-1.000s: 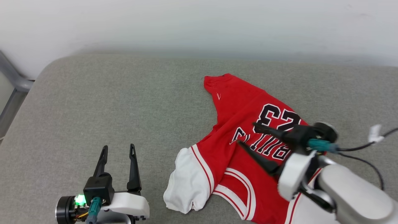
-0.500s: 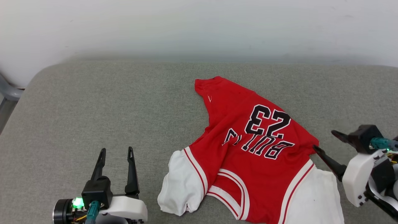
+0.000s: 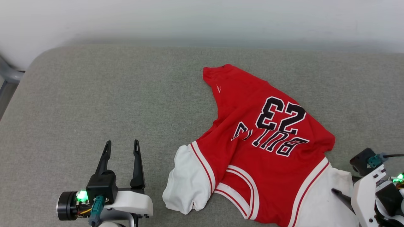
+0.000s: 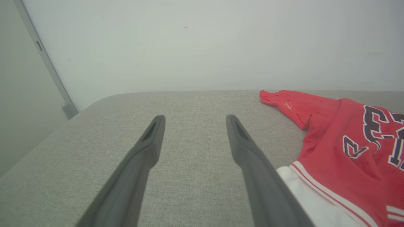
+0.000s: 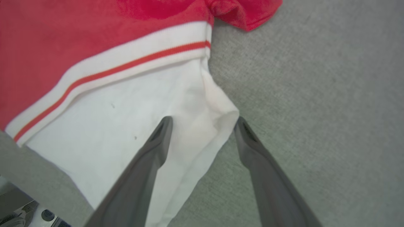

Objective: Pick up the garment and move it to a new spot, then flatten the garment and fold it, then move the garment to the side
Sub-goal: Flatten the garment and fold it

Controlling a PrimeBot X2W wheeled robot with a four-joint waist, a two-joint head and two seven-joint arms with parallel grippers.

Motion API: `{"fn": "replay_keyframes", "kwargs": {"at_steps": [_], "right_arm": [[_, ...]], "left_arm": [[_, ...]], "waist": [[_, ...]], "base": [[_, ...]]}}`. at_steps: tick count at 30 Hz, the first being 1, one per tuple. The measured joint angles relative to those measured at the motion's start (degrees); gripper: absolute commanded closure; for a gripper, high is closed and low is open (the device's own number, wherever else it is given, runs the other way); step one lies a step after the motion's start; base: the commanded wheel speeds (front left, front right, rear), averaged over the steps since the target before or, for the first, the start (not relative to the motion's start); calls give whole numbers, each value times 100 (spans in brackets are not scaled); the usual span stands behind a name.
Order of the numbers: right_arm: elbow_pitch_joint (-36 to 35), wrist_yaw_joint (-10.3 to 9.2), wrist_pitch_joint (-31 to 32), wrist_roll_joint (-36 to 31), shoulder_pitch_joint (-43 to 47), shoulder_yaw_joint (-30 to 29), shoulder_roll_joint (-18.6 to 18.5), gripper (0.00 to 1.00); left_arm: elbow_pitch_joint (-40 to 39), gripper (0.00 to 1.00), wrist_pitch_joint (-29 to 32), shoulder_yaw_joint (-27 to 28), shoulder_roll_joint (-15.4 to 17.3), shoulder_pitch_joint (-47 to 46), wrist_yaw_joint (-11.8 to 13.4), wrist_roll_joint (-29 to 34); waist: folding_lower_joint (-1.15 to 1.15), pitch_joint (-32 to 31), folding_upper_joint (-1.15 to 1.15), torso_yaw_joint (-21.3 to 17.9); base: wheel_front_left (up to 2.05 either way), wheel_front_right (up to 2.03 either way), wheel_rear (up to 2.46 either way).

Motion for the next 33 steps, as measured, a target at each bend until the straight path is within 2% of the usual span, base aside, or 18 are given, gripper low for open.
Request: {"fn": "replay_keyframes", "kwargs": {"at_steps": [7, 8, 9, 10, 19, 25, 26, 27, 33], "right_arm": [[642, 0, -120, 257, -240, 408, 116, 0], [679, 1, -201, 267, -301, 468, 103, 13], [738, 3, -293, 277, -353, 486, 92, 98], [798, 3, -341, 315, -407, 512, 97, 100], [1850, 2, -751, 594, -986, 126, -10, 100], [2706, 1, -926, 590, -1189, 92, 125, 100], [2766, 2, -992, 644, -1189, 98, 202, 54], [2805, 2, -1114, 655, -1189, 101, 268, 0], [2937, 2, -2246, 528, -1191, -59, 399, 0]], "left_arm": [[10, 0, 0, -14, 1, -89, 2, 1], [11, 0, 0, -14, 0, -102, 2, 1], [10, 0, 0, -7, 0, -110, 3, 1], [12, 0, 0, 0, 1, -110, 3, 1], [57, 0, 0, -16, -1, -164, -23, 20], [99, 0, 0, -47, 3, -197, -83, 66], [110, 0, 0, -47, 7, -198, -102, 69], [121, 0, 0, -48, 13, -199, -108, 79], [163, 0, 0, -55, 101, -201, -180, 119]], "waist": [[0, 220, 0, 132], [0, 234, 0, 137], [0, 240, 0, 136], [0, 238, 0, 131], [0, 136, 0, 117], [0, 104, 0, 170], [0, 95, 0, 177], [0, 84, 0, 181], [0, -69, 0, 156]], "base": [[0, 0, 0], [0, 0, 0], [0, 0, 0], [0, 0, 0], [0, 0, 0], [0, 0, 0], [0, 0, 0], [0, 0, 0], [0, 0, 0]]}}
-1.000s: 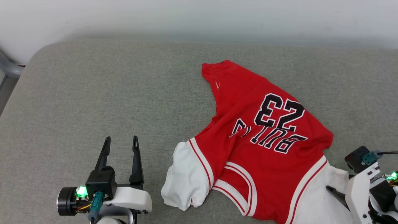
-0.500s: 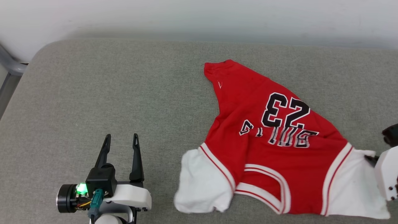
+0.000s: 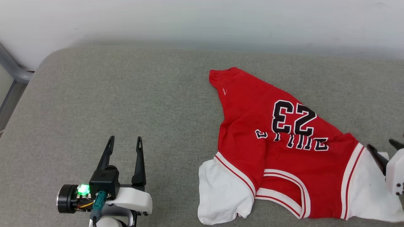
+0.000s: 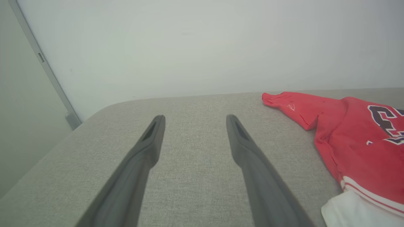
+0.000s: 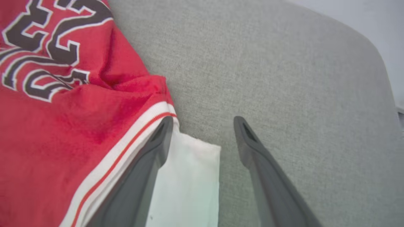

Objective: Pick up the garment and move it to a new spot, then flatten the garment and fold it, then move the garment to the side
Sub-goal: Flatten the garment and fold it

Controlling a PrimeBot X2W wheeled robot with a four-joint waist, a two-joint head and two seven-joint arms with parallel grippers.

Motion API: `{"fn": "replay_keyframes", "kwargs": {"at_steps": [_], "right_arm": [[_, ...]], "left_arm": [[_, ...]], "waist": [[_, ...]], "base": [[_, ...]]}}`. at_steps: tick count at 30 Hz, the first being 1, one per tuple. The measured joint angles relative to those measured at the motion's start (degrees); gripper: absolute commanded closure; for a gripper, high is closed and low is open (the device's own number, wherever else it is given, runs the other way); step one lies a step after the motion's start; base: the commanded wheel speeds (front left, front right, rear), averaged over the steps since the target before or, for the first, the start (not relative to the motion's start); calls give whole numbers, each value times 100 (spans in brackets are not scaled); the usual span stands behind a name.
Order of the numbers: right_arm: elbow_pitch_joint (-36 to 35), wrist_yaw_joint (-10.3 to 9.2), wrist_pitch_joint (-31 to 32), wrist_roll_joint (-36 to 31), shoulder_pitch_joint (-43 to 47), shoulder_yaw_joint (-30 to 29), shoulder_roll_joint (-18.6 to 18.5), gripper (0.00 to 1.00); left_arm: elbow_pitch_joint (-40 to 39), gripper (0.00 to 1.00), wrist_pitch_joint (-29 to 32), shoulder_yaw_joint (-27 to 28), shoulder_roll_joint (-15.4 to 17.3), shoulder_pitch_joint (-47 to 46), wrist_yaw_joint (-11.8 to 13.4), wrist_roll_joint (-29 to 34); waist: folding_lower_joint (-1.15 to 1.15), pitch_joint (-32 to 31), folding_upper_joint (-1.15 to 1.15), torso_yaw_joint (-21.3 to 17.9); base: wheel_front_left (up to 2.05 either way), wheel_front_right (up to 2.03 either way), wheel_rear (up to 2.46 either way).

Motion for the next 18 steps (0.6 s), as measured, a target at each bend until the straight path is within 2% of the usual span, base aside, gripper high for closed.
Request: {"fn": "replay_keyframes", "kwargs": {"at_steps": [5, 7, 9, 10, 15, 18], "right_arm": [[-92, -1, -1083, -272, 109, -443, 115, 0], [-222, -1, -1295, -409, 236, -622, 208, 0], [-432, -1, -1447, -465, 367, -900, 291, 0], [-881, -1, -1541, -654, 654, -1287, 434, 0], [-1820, -1, -1549, -1227, 1251, -2086, 762, 0], [-2427, -1, -1293, -1573, 1705, -2528, 1067, 0]], "left_arm": [[-66, 0, 0, -119, 164, 1, -220, 48], [-115, 0, 0, -187, 253, -4, -336, 63], [-129, 0, 0, -266, 349, -39, -485, 100], [-118, 0, 0, -436, 497, -150, -738, 130], [-3, 0, 199, -825, 721, -388, -1104, 140], [-55, 0, 522, -1176, 909, -549, -1217, 57]], "waist": [[0, -192, 0, -69], [0, -263, 0, -114], [0, -331, 0, -161], [0, -420, 0, -227], [0, -492, 0, -317], [0, -499, 0, -339]], "base": [[0, 0, 0], [0, 0, 0], [0, 0, 0], [0, 0, 0], [0, 0, 0], [0, 0, 0]]}}
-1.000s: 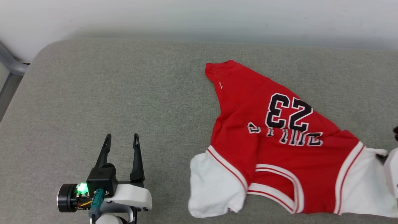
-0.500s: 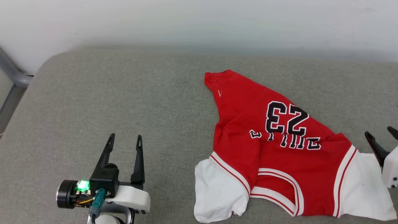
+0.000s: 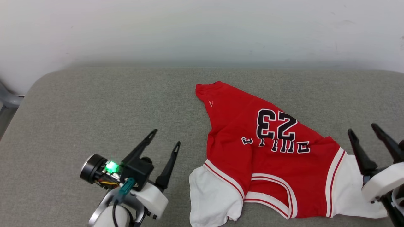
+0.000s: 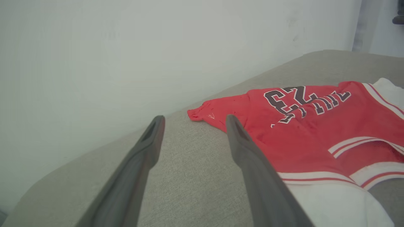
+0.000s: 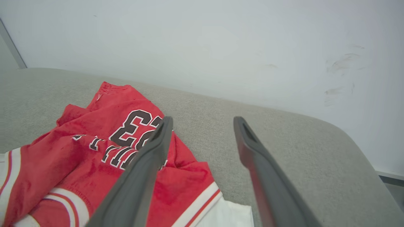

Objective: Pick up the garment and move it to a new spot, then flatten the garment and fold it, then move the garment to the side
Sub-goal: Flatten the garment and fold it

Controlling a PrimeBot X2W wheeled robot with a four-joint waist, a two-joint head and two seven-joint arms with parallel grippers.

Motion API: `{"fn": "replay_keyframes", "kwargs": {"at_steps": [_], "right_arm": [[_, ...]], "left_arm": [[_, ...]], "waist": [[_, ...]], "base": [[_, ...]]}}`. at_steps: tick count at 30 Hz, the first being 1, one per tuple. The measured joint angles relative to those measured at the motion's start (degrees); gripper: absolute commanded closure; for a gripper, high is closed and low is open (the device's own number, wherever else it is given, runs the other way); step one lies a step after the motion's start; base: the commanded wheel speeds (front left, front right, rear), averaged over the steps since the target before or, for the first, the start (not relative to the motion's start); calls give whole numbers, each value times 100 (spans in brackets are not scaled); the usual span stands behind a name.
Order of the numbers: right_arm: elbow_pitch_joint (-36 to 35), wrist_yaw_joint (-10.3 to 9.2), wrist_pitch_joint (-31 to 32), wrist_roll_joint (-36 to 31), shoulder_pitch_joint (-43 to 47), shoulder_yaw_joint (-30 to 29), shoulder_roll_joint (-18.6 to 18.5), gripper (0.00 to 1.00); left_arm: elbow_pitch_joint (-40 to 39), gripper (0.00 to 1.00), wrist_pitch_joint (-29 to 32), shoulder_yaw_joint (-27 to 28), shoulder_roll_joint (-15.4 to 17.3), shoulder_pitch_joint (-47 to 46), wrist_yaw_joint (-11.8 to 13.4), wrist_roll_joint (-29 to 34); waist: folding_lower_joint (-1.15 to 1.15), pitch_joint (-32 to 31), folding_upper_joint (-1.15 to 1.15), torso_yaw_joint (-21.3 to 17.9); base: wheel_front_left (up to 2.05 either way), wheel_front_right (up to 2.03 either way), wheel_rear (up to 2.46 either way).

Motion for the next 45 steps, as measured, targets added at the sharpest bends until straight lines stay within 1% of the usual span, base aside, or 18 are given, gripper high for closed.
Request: {"fn": "replay_keyframes", "kwargs": {"at_steps": [4, 7, 10, 16, 19, 24, 27, 31, 38, 45], "right_arm": [[-797, 0, 494, -403, 564, -465, 402, 0], [-1301, 0, 816, -641, 920, -702, 677, 0], [-1670, 0, 1043, -770, 1138, -840, 854, 0], [-2068, 0, 1318, -907, 1316, -956, 993, 0], [-2163, 0, 1371, -935, 1328, -975, 1033, 0], [-2234, 0, 1415, -955, 1328, -990, 1035, 0], [-2253, 0, 1421, -955, 1318, -985, 1034, 0], [-2260, 0, 1421, -954, 1282, -953, 1031, 0], [-2241, 0, 1390, -951, 1149, -910, 1031, 0], [-2148, 0, 1332, -943, 1026, -866, 1024, 0]], "left_arm": [[-140, 0, 658, -557, 272, -172, -67, -305], [-286, 0, 1167, -1111, 602, -310, -71, -694], [-455, 0, 1670, -1569, 939, -494, -71, -1091], [-781, 0, 2795, -2416, 1485, -783, -71, -1807], [-918, 0, 3289, -2798, 1675, -918, -71, -2107], [-1084, 0, 3847, -3371, 1914, -1152, -71, -2502], [-1113, 0, 4049, -3672, 2000, -1293, -71, -2642], [-1010, 0, 4146, -4018, 2080, -1505, -71, -2696], [-524, 0, 4116, -4399, 2064, -1718, -71, -2844], [7, 0, 3933, -4754, 1935, -1935, -71, -2938]], "waist": [[0, 22, 0, -13], [0, 47, 0, -24], [0, 79, 0, -40], [0, 160, 0, -87], [0, 216, 0, -114], [0, 321, 0, -163], [0, 386, 0, -195], [0, 493, 0, -247], [0, 726, 0, -349], [0, 933, 0, -414]], "base": [[0, 0, 0], [0, 0, 0], [0, 0, 0], [0, 0, 0], [0, 0, 0], [0, 0, 0], [0, 0, 0], [0, 0, 0], [0, 0, 0], [0, 0, 0]]}}
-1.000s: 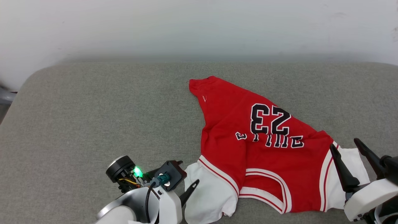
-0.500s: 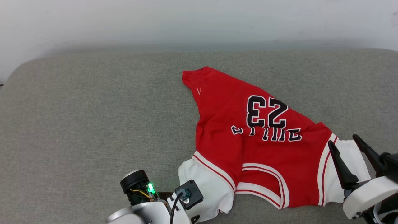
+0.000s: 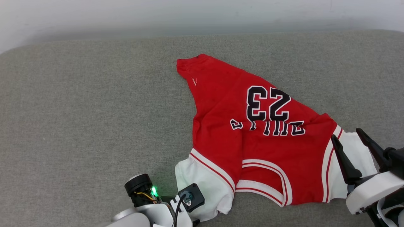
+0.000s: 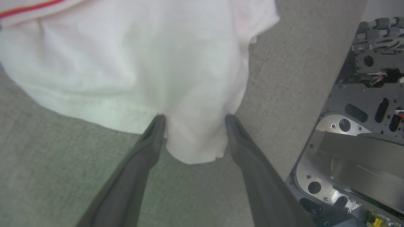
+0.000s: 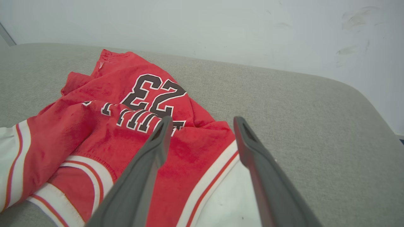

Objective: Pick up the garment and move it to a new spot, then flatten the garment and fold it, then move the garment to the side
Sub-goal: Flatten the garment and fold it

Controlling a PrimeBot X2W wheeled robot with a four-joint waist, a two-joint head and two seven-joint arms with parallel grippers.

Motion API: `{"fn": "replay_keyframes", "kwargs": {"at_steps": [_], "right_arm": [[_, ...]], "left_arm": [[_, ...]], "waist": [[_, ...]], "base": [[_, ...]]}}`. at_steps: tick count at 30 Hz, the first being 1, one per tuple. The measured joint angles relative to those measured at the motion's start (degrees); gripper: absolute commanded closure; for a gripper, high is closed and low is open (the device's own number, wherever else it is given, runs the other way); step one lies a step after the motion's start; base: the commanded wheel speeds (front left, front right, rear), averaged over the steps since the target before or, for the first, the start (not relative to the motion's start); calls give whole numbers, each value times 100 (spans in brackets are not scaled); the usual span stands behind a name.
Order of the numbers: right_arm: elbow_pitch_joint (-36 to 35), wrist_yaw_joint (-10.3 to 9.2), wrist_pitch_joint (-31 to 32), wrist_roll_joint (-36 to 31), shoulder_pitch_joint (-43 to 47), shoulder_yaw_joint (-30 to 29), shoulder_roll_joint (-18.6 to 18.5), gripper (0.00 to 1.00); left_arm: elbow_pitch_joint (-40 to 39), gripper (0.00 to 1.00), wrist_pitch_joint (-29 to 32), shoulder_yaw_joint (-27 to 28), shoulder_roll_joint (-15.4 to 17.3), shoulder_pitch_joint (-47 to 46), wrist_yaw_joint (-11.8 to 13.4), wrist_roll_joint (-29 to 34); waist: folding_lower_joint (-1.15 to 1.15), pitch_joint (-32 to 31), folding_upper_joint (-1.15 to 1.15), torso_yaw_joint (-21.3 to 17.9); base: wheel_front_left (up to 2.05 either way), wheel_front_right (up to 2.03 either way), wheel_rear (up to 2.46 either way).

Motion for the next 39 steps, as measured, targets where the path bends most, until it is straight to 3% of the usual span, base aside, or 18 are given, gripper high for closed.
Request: {"fn": "replay_keyframes", "kwargs": {"at_steps": [2, 3, 4, 5, 13, 24, 31, 39], "right_arm": [[47, 0, -21, 11, -33, 3, -18, 0], [73, 0, -22, 20, -57, 4, -29, 0], [96, 0, -30, 42, -76, 3, -42, 0], [121, 0, -37, 51, -82, 3, -55, 0], [326, 0, -126, 114, -69, -14, -98, 0], [563, 0, -224, 208, 40, -35, -174, 0], [726, 0, -233, 249, 48, -59, -238, 0], [882, 0, -235, 248, 60, -53, -286, 0]], "left_arm": [[130, 0, -79, -118, -15, -99, -2, 26], [191, 42, -142, -157, -36, -127, -10, 27], [255, 56, -204, -190, -58, -151, -9, -2], [314, 100, -250, -226, -71, -183, -9, -11], [501, 100, -655, -120, -29, -225, 180, -65], [571, 100, -926, 513, 944, -175, 757, -222], [766, 100, -923, 775, 1267, -138, 951, -483], [1314, 100, -1070, 887, 1177, 54, 996, -808]], "waist": [[0, 22, 0, -4], [0, 21, 0, -1], [0, 14, 0, 6], [0, 1, 0, 15], [0, -239, 0, 134], [0, -457, 0, 300], [0, -430, 0, 301], [0, -415, 0, 240]], "base": [[0, 0, 0], [0, 0, 0], [0, 0, 0], [0, 0, 0], [0, 0, 0], [0, 0, 0], [0, 0, 0], [0, 0, 0]]}}
